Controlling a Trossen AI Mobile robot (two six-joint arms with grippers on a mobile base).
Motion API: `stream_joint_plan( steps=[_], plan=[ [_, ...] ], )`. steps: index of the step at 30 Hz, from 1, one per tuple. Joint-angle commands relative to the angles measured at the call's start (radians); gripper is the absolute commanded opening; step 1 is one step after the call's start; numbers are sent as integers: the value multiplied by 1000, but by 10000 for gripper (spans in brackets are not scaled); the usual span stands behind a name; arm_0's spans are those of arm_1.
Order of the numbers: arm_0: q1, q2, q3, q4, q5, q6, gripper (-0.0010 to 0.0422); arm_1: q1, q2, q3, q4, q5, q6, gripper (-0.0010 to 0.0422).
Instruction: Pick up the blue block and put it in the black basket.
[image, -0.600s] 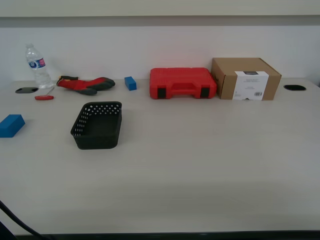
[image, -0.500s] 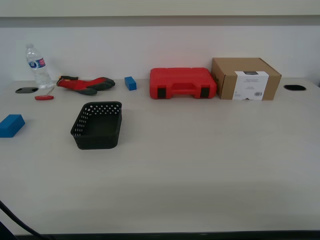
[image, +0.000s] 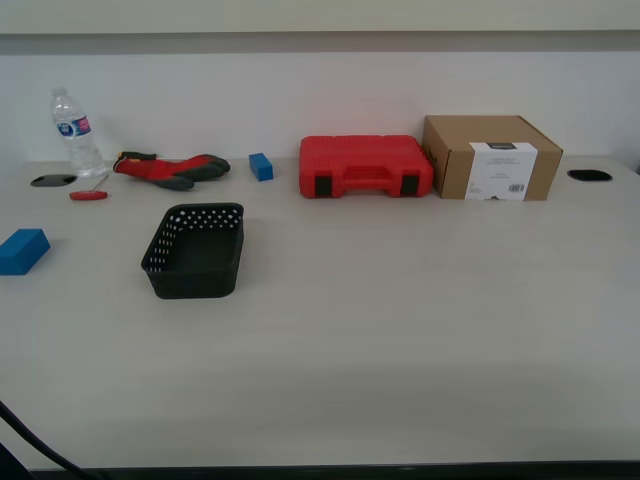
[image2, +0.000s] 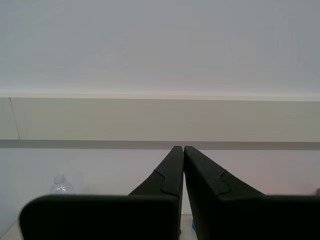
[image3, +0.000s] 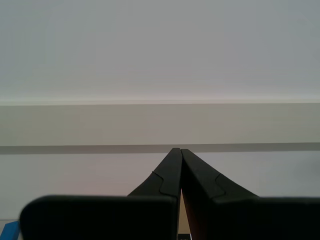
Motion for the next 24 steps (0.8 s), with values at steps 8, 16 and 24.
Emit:
stream_joint_plan(
  steps=[8, 16, 24],
  plan=[
    [0, 0, 1, 2, -1, 0, 0, 0, 0, 0, 4, 2, 2, 0],
    [0, 0, 1, 2, -1, 0, 0, 0, 0, 1, 5, 2, 2, 0],
    [0, 0, 1, 3, -1, 0, 0, 2, 51, 0, -63, -125, 217, 0]
  ],
)
